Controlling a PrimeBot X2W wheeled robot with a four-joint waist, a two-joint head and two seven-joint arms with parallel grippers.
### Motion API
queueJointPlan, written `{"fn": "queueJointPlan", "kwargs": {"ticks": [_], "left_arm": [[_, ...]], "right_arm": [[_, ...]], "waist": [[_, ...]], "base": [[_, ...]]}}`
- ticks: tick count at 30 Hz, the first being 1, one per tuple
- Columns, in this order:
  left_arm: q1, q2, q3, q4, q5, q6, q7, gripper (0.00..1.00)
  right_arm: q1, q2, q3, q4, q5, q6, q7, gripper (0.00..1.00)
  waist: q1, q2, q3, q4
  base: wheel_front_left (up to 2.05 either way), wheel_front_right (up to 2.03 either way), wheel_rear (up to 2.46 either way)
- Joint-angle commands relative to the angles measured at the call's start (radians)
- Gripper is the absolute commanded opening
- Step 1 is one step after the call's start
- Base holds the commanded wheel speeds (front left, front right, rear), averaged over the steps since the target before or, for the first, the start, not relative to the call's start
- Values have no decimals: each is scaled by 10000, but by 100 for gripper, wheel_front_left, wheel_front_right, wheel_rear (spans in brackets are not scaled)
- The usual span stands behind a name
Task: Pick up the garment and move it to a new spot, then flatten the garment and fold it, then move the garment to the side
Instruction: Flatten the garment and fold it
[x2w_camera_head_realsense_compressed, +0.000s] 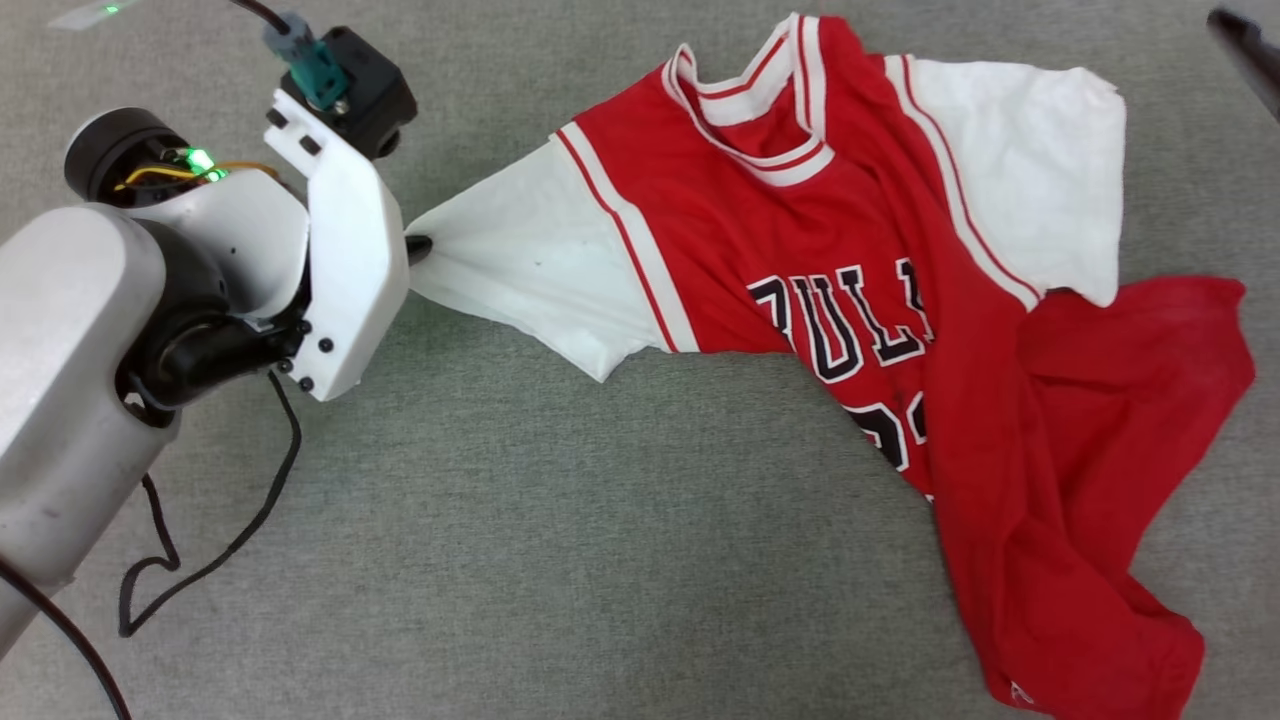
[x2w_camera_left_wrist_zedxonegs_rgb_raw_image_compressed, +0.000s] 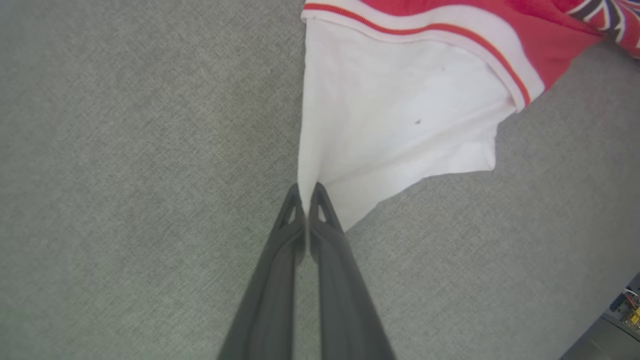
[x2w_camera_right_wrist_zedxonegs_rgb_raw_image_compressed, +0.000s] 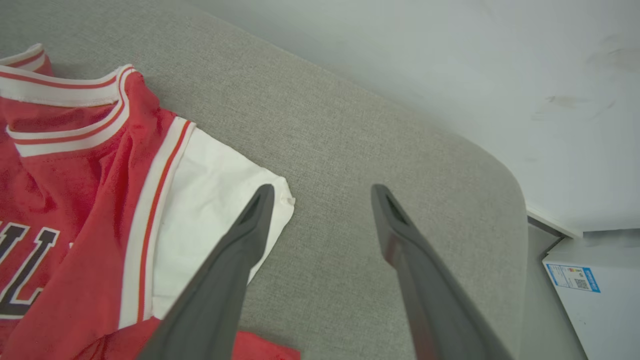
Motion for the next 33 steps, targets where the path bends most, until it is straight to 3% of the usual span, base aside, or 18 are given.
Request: {"fn": "queueJointPlan", "kwargs": {"ticks": [1,5,11,22,23,24,33], "left_arm": [[13,-21,-24,-73,50,-4,-54,0],[-221,-146,-134,-280,234,-4,-177,0],[-535,-287,-196,-482,352,-4,-343,0],[-799,-196,-425,-394,348,-4,-530,0],[-776,-172,-451,-354,324,-4,-544,0],[-747,-149,-480,-310,312,-4,-590,0],[-625,117,-471,-283,145,-4,-1417,0]], "right_arm": [[-328,-30,183,247,275,-7,460,100],[-1290,-34,856,1033,1053,-7,2083,100],[-1948,335,976,2171,1424,-7,3227,100],[-405,471,1853,3058,1828,-4,3181,100],[-403,406,1905,2987,1846,-4,2995,96],[-495,400,1813,2966,1910,-4,2695,0],[-1465,-49,1879,2250,2125,-5,537,0]], "waist": [[0,0,149,133],[0,0,467,364],[0,0,1034,677],[0,0,1507,716],[0,0,1469,680],[0,0,1400,638],[0,0,149,293]], "base": [[0,0,0],[0,0,0],[0,0,0],[0,0,0],[0,0,0],[0,0,0],[0,0,0]]}}
